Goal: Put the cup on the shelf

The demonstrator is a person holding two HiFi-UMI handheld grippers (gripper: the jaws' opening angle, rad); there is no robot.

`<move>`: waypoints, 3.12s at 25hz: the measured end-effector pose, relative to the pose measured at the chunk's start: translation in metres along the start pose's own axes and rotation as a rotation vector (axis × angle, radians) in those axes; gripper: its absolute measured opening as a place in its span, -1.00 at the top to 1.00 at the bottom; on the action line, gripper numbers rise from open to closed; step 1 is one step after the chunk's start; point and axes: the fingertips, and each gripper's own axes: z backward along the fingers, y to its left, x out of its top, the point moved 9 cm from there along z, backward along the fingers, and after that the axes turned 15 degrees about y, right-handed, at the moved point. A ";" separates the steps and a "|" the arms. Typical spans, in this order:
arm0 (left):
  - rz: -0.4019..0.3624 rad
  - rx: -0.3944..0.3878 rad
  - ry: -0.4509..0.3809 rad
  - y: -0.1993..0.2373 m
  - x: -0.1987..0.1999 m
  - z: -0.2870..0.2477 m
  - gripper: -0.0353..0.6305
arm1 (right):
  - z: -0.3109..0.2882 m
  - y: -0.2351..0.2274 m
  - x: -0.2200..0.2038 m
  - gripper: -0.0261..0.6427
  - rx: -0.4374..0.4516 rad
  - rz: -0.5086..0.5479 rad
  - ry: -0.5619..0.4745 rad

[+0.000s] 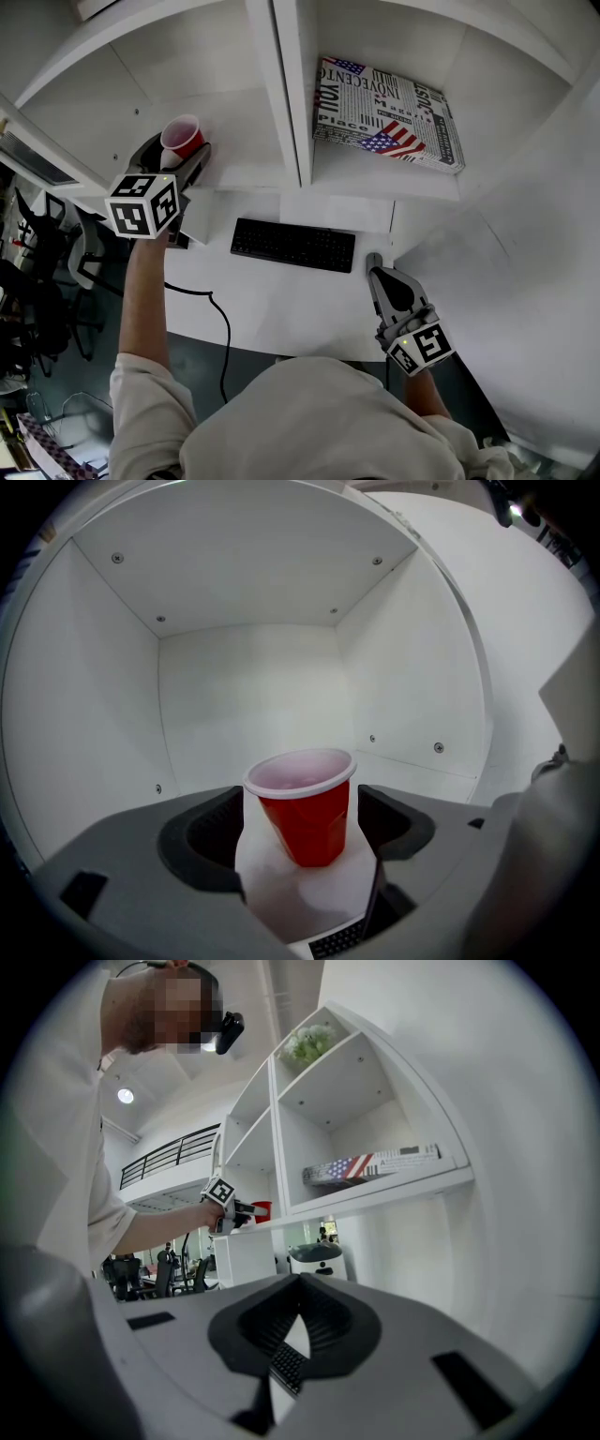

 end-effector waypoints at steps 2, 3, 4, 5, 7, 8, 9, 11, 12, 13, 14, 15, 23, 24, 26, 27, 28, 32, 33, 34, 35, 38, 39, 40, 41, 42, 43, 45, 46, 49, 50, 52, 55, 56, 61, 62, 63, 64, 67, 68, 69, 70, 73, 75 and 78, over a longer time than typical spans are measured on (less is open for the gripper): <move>0.000 -0.001 0.000 0.000 0.000 0.002 -0.21 | 0.000 0.001 0.001 0.91 0.002 0.001 -0.001; 0.000 -0.002 -0.001 0.000 0.000 0.003 -0.21 | 0.000 0.001 0.001 0.91 0.003 0.002 -0.001; 0.001 -0.002 -0.003 0.000 -0.001 0.005 -0.21 | 0.000 0.002 0.002 0.91 0.005 0.003 -0.002; 0.002 -0.002 -0.005 0.000 -0.001 0.007 -0.21 | 0.000 0.003 0.002 0.91 0.007 0.004 -0.003; 0.003 -0.002 -0.012 -0.001 -0.001 0.012 -0.21 | 0.000 0.004 0.003 0.91 0.010 0.007 -0.005; 0.004 -0.002 -0.016 -0.001 -0.002 0.014 -0.21 | 0.000 0.005 0.003 0.91 0.012 0.009 -0.006; 0.005 -0.003 -0.019 -0.001 -0.003 0.017 -0.21 | 0.000 0.006 0.003 0.91 0.013 0.011 -0.005; 0.006 -0.003 -0.028 -0.002 -0.003 0.024 -0.21 | -0.001 0.008 0.005 0.91 0.018 0.016 -0.006; 0.006 -0.002 -0.033 -0.002 -0.004 0.027 -0.21 | -0.001 0.009 0.005 0.91 0.021 0.018 -0.007; 0.006 -0.001 -0.038 -0.003 -0.004 0.031 -0.21 | -0.002 0.011 0.006 0.91 0.025 0.021 -0.008; 0.007 -0.001 -0.044 -0.003 -0.005 0.036 -0.21 | -0.002 0.012 0.006 0.91 0.029 0.024 -0.009; 0.009 -0.001 -0.050 -0.003 -0.006 0.040 -0.21 | -0.003 0.014 0.006 0.91 0.033 0.027 -0.009; 0.010 -0.008 -0.125 -0.009 -0.010 0.088 -0.20 | -0.010 0.033 0.013 0.91 0.072 0.057 -0.014; 0.008 -0.009 -0.136 -0.010 -0.011 0.096 -0.18 | -0.011 0.036 0.015 0.91 0.078 0.062 -0.015; 0.004 -0.013 -0.157 -0.012 -0.015 0.111 -0.10 | -0.014 0.043 0.018 0.91 0.092 0.074 -0.016; 0.002 -0.015 -0.166 -0.014 -0.017 0.118 -0.05 | -0.016 0.046 0.019 0.91 0.099 0.079 -0.017; -0.001 -0.019 -0.172 -0.015 -0.020 0.125 -0.04 | -0.018 0.050 0.021 0.91 0.107 0.085 -0.019; -0.009 -0.036 -0.180 -0.022 -0.036 0.150 0.07 | -0.026 0.065 0.030 0.91 0.140 0.114 -0.025; -0.009 -0.039 -0.181 -0.024 -0.041 0.157 0.11 | -0.027 0.070 0.032 0.91 0.148 0.122 -0.027; -0.008 -0.042 -0.183 -0.025 -0.046 0.163 0.16 | -0.029 0.074 0.034 0.91 0.155 0.129 -0.030; -0.005 -0.044 -0.185 -0.026 -0.050 0.169 0.21 | -0.030 0.078 0.036 0.91 0.162 0.136 -0.032; 0.014 -0.044 -0.184 -0.029 -0.062 0.185 0.32 | -0.033 0.090 0.042 0.91 0.182 0.159 -0.036; 0.020 -0.044 -0.184 -0.030 -0.067 0.190 0.35 | -0.034 0.094 0.044 0.91 0.188 0.166 -0.039; 0.026 -0.043 -0.184 -0.030 -0.072 0.194 0.37 | -0.034 0.098 0.046 0.91 0.193 0.173 -0.041; 0.032 -0.042 -0.182 -0.030 -0.078 0.197 0.40 | -0.035 0.101 0.048 0.91 0.198 0.180 -0.044; 0.037 -0.041 -0.181 -0.030 -0.084 0.200 0.43 | -0.035 0.105 0.049 0.91 0.202 0.186 -0.047; 0.042 -0.040 -0.181 -0.030 -0.090 0.203 0.45 | -0.035 0.108 0.051 0.91 0.205 0.192 -0.049; 0.054 -0.039 -0.178 -0.030 -0.102 0.208 0.52 | -0.035 0.114 0.053 0.91 0.210 0.202 -0.051; 0.062 -0.041 -0.176 -0.031 -0.107 0.211 0.54 | -0.035 0.117 0.053 0.91 0.211 0.206 -0.052; 0.087 -0.048 -0.172 -0.033 -0.122 0.218 0.57 | -0.035 0.125 0.055 0.91 0.216 0.217 -0.053; 0.095 -0.049 -0.174 -0.034 -0.128 0.219 0.59 | -0.034 0.127 0.056 0.91 0.218 0.221 -0.055; 0.113 -0.053 -0.178 -0.035 -0.137 0.222 0.63 | -0.034 0.132 0.057 0.91 0.220 0.229 -0.057; 0.136 -0.060 -0.180 -0.037 -0.150 0.226 0.69 | -0.033 0.138 0.059 0.91 0.221 0.241 -0.058; 0.145 -0.060 -0.178 -0.038 -0.153 0.228 0.71 | -0.033 0.139 0.060 0.91 0.221 0.244 -0.058; 0.177 -0.062 -0.176 -0.037 -0.173 0.233 0.82 | -0.033 0.148 0.063 0.91 0.222 0.260 -0.066; 0.181 -0.062 -0.174 -0.038 -0.176 0.233 0.82 | -0.033 0.149 0.063 0.91 0.223 0.262 -0.067; 0.187 -0.063 -0.172 -0.038 -0.179 0.233 0.83 | -0.033 0.150 0.063 0.91 0.224 0.262 -0.067; 0.191 -0.063 -0.170 -0.038 -0.182 0.234 0.83 | -0.033 0.151 0.063 0.91 0.225 0.260 -0.067; 0.200 -0.064 -0.166 -0.039 -0.189 0.235 0.83 | -0.033 0.154 0.062 0.91 0.226 0.260 -0.065; 0.202 -0.064 -0.166 -0.039 -0.191 0.235 0.83 | -0.033 0.155 0.062 0.91 0.225 0.262 -0.066; 0.204 -0.064 -0.166 -0.038 -0.193 0.235 0.83 | -0.033 0.155 0.062 0.91 0.226 0.263 -0.067; 0.207 -0.065 -0.165 -0.038 -0.194 0.235 0.83 | -0.034 0.156 0.062 0.91 0.226 0.264 -0.068; 0.207 -0.066 -0.164 -0.037 -0.196 0.235 0.83 | -0.034 0.158 0.063 0.91 0.228 0.268 -0.066; 0.205 -0.065 -0.163 -0.037 -0.196 0.235 0.83 | -0.035 0.159 0.063 0.91 0.230 0.268 -0.065; 0.195 -0.063 -0.157 -0.037 -0.196 0.234 0.83 | -0.036 0.160 0.062 0.91 0.231 0.267 -0.066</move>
